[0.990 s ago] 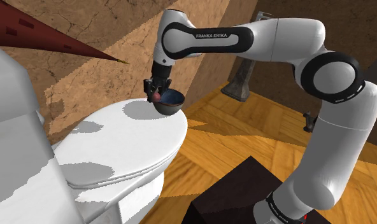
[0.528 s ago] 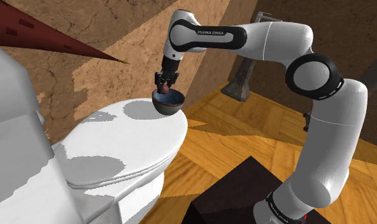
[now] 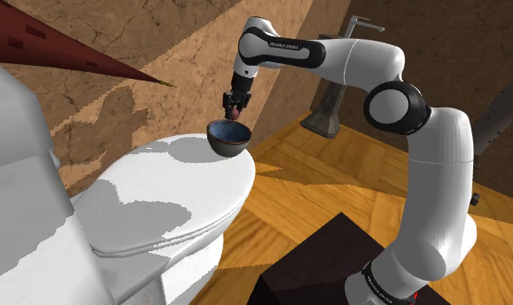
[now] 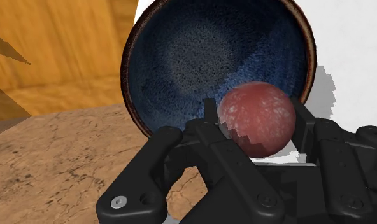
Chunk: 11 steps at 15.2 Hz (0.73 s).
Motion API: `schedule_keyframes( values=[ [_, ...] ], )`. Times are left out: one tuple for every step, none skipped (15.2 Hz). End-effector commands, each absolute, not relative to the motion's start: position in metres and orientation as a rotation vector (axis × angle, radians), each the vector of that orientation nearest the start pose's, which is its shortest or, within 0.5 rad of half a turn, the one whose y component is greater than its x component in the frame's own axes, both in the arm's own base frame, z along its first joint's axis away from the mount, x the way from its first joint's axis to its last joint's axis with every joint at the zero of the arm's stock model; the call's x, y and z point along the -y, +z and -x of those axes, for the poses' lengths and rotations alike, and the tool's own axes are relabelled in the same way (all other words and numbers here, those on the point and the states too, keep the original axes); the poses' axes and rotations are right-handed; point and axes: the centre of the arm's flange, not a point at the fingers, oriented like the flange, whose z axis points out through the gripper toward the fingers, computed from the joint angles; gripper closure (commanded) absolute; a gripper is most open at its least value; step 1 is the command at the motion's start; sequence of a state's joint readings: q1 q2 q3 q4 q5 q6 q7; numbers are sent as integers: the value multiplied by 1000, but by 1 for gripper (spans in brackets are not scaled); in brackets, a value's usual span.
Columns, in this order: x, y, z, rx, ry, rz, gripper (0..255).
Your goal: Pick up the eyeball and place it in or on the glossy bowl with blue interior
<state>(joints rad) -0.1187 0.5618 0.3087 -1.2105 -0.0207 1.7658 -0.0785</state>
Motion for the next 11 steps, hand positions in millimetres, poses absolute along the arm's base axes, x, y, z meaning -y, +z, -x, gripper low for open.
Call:
schedule_keyframes(
  values=[
    [-78, 456, -714, 340, -16, 2979, 255],
    [-78, 451, -714, 340, -16, 2979, 255],
    [-78, 445, -714, 340, -16, 2979, 255],
    [-78, 440, -714, 340, -16, 2979, 255],
    [-78, 435, -714, 340, -16, 2979, 255],
    [-78, 429, -714, 340, -16, 2979, 255],
    [-78, 424, -714, 340, -16, 2979, 255],
    [-78, 419, -714, 340, -16, 2979, 255],
    [-78, 414, -714, 340, -16, 2979, 255],
    [-78, 407, -714, 340, -16, 2979, 255],
    [-78, 407, -714, 340, -16, 2979, 255]
  ],
)
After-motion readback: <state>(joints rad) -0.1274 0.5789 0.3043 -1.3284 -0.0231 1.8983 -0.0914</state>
